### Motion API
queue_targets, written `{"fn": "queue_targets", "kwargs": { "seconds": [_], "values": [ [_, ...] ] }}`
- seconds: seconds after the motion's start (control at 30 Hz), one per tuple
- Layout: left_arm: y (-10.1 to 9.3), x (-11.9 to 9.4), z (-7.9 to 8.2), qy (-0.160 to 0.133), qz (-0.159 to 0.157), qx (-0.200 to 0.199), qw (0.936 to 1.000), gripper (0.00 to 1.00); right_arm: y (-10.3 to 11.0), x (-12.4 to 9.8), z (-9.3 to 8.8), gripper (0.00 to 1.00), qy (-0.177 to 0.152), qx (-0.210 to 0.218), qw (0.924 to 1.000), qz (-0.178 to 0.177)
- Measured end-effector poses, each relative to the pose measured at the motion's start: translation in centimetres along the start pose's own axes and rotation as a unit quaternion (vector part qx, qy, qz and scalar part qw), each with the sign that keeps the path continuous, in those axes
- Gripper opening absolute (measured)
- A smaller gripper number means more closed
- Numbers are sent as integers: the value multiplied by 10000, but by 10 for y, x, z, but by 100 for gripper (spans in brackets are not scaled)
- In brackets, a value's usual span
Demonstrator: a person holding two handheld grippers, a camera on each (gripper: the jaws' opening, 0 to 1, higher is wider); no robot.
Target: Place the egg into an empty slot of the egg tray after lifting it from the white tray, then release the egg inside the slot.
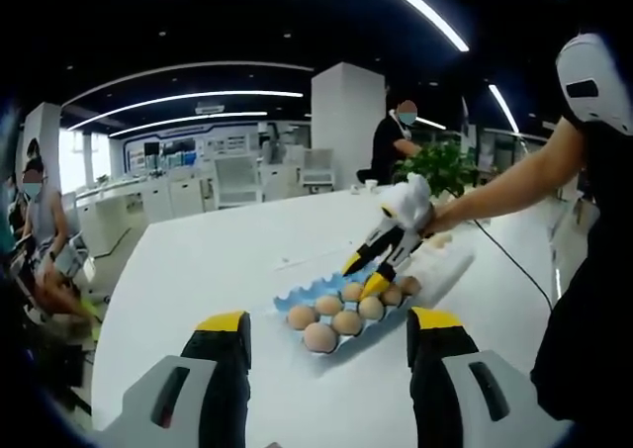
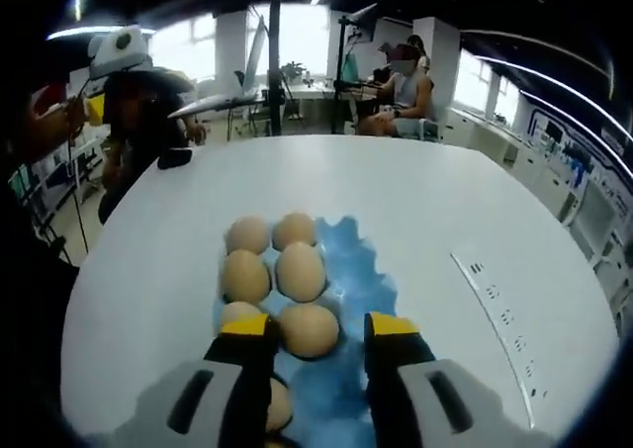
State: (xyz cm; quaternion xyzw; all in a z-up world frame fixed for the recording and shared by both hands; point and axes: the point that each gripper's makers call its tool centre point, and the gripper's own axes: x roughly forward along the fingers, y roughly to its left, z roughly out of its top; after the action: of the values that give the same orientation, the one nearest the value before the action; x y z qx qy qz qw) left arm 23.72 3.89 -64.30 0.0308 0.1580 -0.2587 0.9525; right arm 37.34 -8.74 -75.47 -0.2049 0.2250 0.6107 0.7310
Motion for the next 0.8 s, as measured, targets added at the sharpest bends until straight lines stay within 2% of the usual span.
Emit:
{"fn": "queue_targets", "kwargs": {
  "seconds": [0.13, 0.63, 0.7, 0.8],
  "values": [
    [-1, 2, 1, 4, -28, 20, 10000, 64, 1, -12, 1, 33, -35, -185, 9998, -79],
    [-5, 5, 3, -12, -89, 40, 10000, 65, -3, -51, -13, 34, -165, 3, 9992, -354],
    [-5, 5, 3, 0, -102, 64, 9999, 64, -2, -58, -13, 37, -308, 76, 9988, -374],
    [-7, 6, 4, -10, -122, 66, 9999, 64, -2, -66, -19, 37, -262, 111, 9986, -446]
  ]
}}
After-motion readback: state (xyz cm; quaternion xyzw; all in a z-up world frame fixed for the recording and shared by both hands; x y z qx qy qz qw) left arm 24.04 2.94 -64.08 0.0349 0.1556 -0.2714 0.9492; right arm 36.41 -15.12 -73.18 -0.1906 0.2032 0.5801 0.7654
